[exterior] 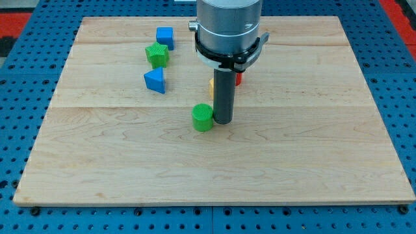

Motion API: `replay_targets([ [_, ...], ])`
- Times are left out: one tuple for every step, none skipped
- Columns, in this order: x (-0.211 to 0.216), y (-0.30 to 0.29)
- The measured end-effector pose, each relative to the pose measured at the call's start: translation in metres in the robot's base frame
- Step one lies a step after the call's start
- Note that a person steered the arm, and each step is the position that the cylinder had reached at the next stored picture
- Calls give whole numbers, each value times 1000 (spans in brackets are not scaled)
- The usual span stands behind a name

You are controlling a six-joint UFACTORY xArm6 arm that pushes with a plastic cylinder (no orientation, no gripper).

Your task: Slightly push the green circle towards the down side

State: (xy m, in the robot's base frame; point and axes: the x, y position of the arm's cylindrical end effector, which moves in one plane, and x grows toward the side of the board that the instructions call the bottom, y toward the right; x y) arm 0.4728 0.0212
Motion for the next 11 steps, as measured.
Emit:
replay_targets([
  [0, 0],
  [-4, 0],
  [-17, 0],
  [-20, 0],
  [-28, -20],
  [-33, -47],
  [-34, -50],
  [-34, -74],
  [-4, -77],
  [6, -77],
  [6, -92],
])
